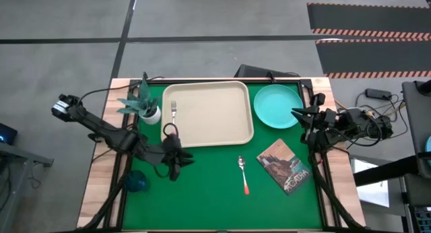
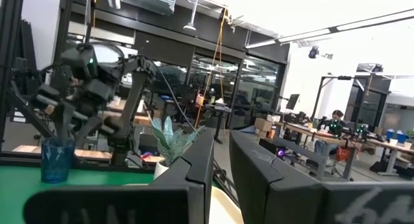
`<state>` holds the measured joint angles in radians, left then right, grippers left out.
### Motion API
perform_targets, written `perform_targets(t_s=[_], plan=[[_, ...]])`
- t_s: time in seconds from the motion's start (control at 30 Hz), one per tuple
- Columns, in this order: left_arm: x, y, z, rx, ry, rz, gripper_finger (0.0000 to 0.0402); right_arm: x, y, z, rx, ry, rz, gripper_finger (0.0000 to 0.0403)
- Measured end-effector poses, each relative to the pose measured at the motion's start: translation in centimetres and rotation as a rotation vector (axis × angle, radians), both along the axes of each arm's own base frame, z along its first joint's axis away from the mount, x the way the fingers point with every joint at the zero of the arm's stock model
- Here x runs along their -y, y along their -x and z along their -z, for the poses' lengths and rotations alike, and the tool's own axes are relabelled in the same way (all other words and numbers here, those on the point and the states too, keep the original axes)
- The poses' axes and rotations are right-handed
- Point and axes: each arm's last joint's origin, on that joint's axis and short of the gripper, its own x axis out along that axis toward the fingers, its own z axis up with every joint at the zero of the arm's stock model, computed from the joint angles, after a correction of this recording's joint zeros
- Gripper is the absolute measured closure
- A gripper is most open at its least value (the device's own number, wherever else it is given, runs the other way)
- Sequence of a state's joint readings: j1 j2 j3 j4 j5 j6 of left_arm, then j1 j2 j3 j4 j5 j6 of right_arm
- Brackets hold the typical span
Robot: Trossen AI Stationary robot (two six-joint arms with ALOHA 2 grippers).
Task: Pick and place plate/cup/fork/spoon on tray
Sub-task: Put the blue cup on the white tray
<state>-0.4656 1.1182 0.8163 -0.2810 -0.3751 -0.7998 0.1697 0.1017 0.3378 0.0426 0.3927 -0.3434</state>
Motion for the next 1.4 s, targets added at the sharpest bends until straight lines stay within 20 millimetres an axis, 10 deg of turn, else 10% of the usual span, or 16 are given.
perform_targets(t_s=[0.57,0.87,1.4], plan=[[0.3,2.6,-1.1,-0.458,0.777,-0.165,0.0299,0.0,0.1,-0.3,0.025,0.041,0.014,0.0360],[4.1,0.6,-3.5,-0.515,0.811,-0.070,0.0299,0.0,0.1,-0.4,0.031,0.041,0.014,0.0360],[6.9,5.3,-2.4,-0.957,0.685,-0.490,0.0299,0.0,0.1,-0.4,0.030,0.047,0.016,0.0360]])
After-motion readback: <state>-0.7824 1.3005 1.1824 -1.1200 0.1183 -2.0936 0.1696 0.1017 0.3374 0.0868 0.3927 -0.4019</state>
